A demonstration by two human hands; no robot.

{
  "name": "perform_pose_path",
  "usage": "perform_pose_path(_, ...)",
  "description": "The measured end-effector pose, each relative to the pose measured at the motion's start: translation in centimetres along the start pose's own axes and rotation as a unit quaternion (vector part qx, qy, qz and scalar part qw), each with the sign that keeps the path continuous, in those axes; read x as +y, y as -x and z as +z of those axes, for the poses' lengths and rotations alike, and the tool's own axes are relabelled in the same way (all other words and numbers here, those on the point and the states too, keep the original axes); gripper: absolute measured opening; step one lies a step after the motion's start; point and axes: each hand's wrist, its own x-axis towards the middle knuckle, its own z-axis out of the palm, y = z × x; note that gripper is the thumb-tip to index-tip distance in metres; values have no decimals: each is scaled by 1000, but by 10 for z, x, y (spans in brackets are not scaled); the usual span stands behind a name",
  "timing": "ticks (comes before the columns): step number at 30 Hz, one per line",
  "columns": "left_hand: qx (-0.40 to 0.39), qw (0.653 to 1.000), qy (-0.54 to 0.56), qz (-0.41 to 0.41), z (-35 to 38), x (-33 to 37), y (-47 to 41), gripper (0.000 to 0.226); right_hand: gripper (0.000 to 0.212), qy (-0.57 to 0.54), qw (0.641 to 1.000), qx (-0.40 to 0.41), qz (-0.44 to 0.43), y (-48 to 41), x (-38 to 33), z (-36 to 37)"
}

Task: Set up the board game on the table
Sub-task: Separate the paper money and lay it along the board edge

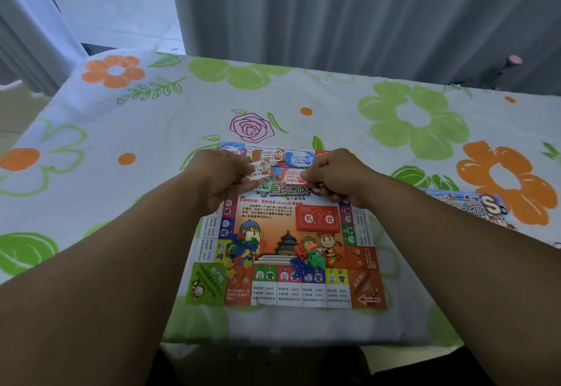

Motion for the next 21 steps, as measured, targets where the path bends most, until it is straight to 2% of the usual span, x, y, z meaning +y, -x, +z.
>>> perform_pose_path(10,19,1000,5,-20,1,2,-4,12,24,65,998,0,15,-3,-2,2)
perform_pose_path(21,1,1000,21,-11,4,2,-4,16,19,97,992,54,55,-4,0,-6)
